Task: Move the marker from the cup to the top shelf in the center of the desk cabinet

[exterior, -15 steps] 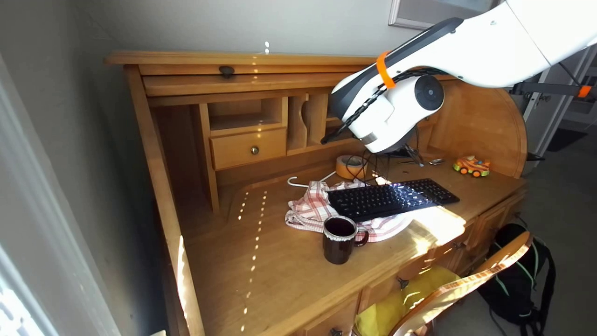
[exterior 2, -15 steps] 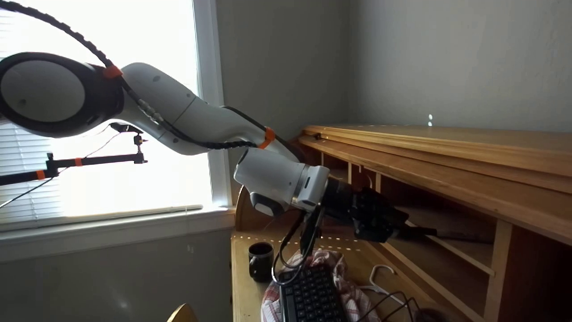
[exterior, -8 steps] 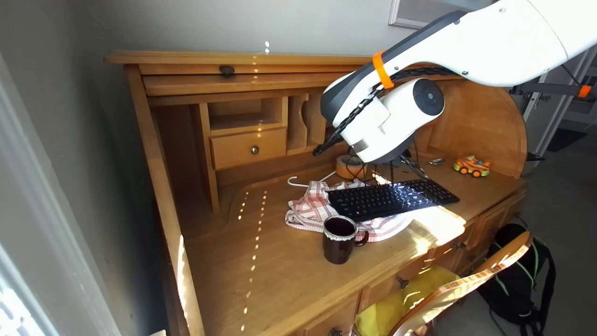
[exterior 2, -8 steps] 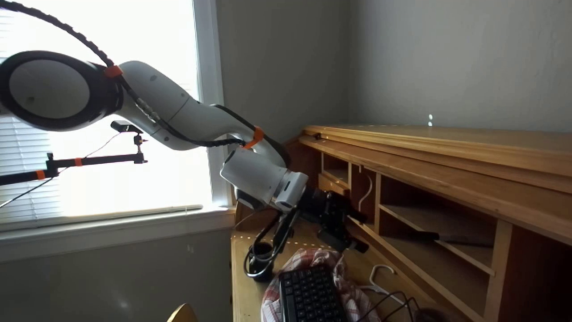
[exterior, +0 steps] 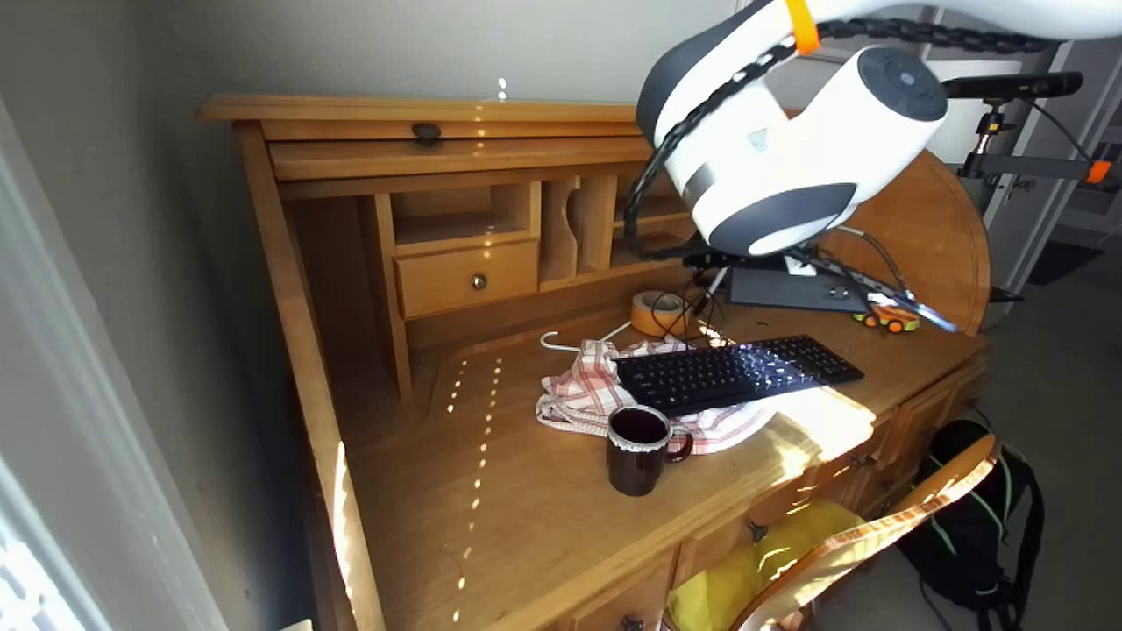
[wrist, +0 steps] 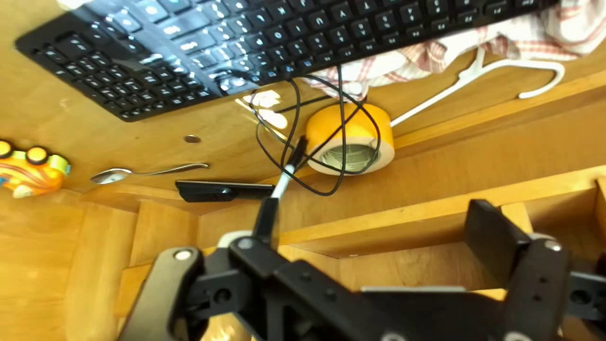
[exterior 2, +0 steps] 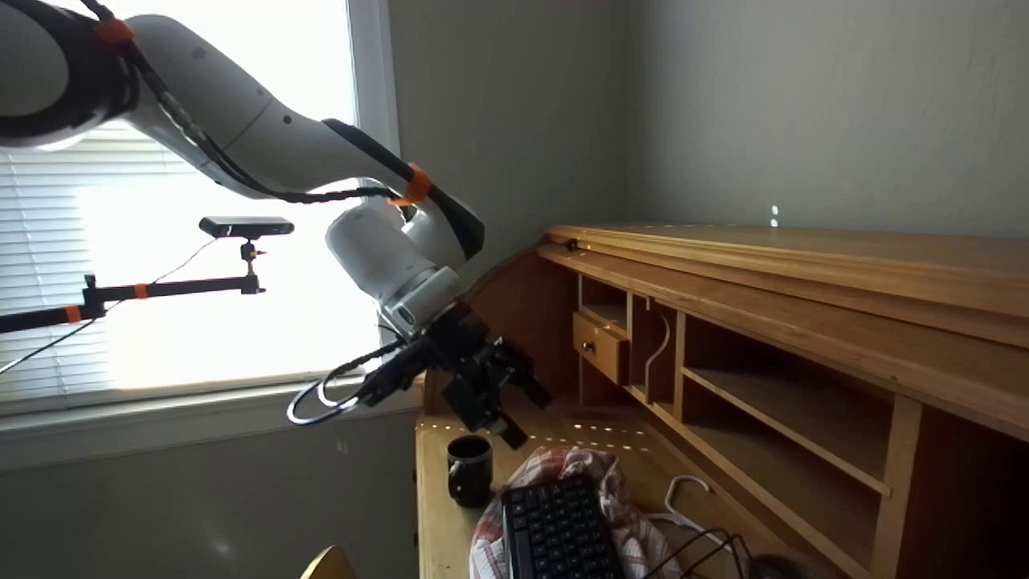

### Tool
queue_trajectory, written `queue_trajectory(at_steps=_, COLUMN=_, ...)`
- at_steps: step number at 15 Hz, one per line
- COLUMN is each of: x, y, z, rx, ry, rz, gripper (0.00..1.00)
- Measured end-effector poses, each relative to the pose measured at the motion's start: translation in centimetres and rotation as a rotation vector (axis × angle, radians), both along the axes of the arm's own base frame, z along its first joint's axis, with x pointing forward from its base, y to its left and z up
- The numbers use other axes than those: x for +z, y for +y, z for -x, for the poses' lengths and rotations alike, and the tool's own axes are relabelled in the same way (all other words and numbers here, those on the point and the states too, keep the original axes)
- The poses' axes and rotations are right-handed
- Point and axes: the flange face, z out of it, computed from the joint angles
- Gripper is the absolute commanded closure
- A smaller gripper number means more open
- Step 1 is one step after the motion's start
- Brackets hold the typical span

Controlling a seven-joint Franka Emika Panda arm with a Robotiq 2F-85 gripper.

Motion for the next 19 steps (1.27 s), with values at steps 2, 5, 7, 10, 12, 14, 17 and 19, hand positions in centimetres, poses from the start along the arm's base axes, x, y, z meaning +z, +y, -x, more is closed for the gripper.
queue_trajectory(at_steps=2, x=2.6, y=1.5, z=2.3, rx=0.015, ry=0.074, rz=-0.033, gripper=0.0)
queue_trajectory(at_steps=5, x=6.4, y=4.0, z=5.7, rx=0.079, ry=0.175, rz=-0.108, gripper=0.0)
queue_trajectory(at_steps=7, x=8.9, y=5.4, z=7.7, rx=0.112, ry=0.25, rz=-0.152, gripper=0.0)
queue_trajectory(at_steps=10, x=12.3, y=5.3, z=9.9, rx=0.129, ry=0.355, rz=-0.183, gripper=0.0)
queue_trajectory(at_steps=12, x=13.2, y=2.7, z=10.7, rx=0.133, ry=0.371, rz=-0.187, gripper=0.0)
queue_trajectory(at_steps=14, x=12.8, y=0.5, z=10.7, rx=0.144, ry=0.389, rz=-0.197, gripper=0.0)
queue_trajectory(at_steps=17, x=11.7, y=-1.3, z=10.6, rx=0.156, ry=0.422, rz=-0.222, gripper=0.0)
queue_trajectory(at_steps=19, x=11.5, y=-1.1, z=10.5, rx=0.163, ry=0.427, rz=-0.226, gripper=0.0)
